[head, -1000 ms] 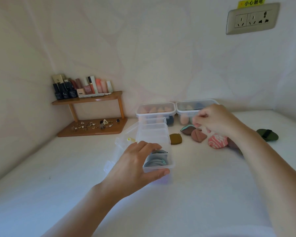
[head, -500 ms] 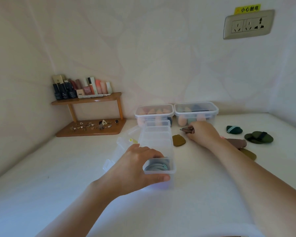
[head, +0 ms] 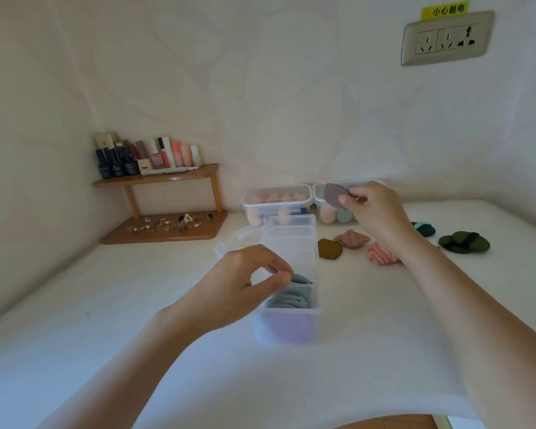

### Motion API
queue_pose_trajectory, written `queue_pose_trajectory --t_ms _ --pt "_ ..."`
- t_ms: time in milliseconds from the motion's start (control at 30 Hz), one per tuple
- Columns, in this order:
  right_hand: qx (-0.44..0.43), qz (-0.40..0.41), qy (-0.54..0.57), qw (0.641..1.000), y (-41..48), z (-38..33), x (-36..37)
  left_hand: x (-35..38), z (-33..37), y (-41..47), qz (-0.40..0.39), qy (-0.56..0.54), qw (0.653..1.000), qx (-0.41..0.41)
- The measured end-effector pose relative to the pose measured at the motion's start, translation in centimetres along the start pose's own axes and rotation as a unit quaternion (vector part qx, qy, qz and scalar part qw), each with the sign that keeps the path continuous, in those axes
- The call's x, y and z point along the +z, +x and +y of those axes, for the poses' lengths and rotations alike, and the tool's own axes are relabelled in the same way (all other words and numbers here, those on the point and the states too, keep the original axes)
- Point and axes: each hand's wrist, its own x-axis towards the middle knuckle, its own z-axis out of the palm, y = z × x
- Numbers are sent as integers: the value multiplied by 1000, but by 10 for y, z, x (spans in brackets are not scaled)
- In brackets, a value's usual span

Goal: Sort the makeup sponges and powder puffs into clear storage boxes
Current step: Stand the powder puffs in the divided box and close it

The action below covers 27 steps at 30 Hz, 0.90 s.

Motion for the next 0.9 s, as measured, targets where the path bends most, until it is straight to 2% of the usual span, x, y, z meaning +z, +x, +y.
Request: queue_pose_trajectory --t_ms 33,100,133,233,333,533,667,800,900 --pt "-15 -17 72 997 -2 -8 -7 -3 -1 3 11 6 1000 -3" --pt "-31 -101 217 970 -10 -27 -17 -10 -5 11 30 16 999 -11" --pt "-48 -140 239 960 -14 -35 -18 -14 -9 15 39 26 999 -15" --pt "-96 -202 157 962 -26 -50 -8 -18 -15 28 48 54 997 -26" --pt "-115 -218 76 966 -30 -52 0 -11 -15 37 43 46 998 -29" --pt "-127 -251 4 960 -34 -51 7 13 -11 45 50 36 998 -11" --pt "-73 -262 33 962 -29 -47 -10 15 -12 44 32 32 999 -18" --pt "10 -177 90 980 -10 -20 -35 17 -7 39 -8 13 1000 -20" --pt "116 -136 -76 981 1 24 -48 19 -8 40 -31 25 998 -54"
